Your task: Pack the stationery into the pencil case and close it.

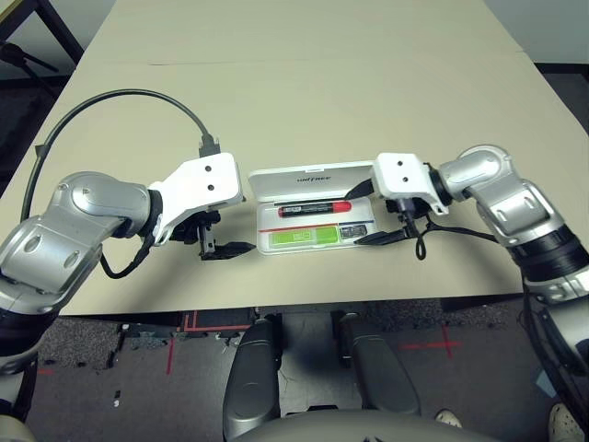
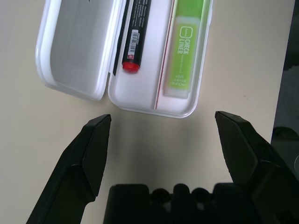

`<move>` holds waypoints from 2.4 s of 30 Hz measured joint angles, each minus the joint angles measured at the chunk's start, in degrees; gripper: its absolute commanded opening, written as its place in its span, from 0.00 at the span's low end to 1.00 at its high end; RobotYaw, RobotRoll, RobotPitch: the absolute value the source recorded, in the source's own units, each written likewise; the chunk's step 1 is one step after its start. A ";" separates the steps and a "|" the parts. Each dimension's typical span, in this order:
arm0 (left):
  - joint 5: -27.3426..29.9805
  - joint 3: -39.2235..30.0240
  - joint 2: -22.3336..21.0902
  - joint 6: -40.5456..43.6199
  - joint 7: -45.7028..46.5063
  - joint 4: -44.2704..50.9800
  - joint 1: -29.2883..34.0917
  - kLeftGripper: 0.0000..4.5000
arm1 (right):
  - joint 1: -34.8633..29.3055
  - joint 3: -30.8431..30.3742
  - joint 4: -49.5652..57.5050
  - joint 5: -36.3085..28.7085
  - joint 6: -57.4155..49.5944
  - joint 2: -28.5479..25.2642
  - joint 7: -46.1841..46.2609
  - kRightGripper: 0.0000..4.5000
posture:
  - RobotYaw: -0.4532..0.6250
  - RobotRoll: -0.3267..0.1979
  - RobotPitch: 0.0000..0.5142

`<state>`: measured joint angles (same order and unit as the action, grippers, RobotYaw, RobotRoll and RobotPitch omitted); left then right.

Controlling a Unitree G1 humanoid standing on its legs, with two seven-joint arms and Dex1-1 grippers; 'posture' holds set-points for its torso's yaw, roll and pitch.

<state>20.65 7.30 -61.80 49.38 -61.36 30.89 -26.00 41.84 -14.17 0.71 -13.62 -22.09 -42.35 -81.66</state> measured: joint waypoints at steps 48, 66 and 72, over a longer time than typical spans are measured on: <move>-8.82 -3.09 23.02 -22.94 14.64 -47.06 -12.22 0.00 | -17.67 23.64 3.97 -19.04 -15.78 -15.27 5.18 1.00 | 0.38 0.62 0.38; -4.85 -3.93 25.12 -16.93 9.37 -35.91 -10.64 0.00 | -17.68 21.75 4.03 -18.90 -15.38 -15.38 5.57 1.00 | 0.39 0.62 0.39; -4.46 -3.58 25.12 -16.30 8.07 -32.87 -8.43 0.00 | -17.56 21.56 3.90 -18.88 -14.74 -15.38 5.58 1.00 | 0.39 0.62 0.39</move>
<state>16.19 3.72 -36.68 33.08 -53.29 -1.98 -34.43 24.28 7.39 4.61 -32.50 -36.83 -57.72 -76.08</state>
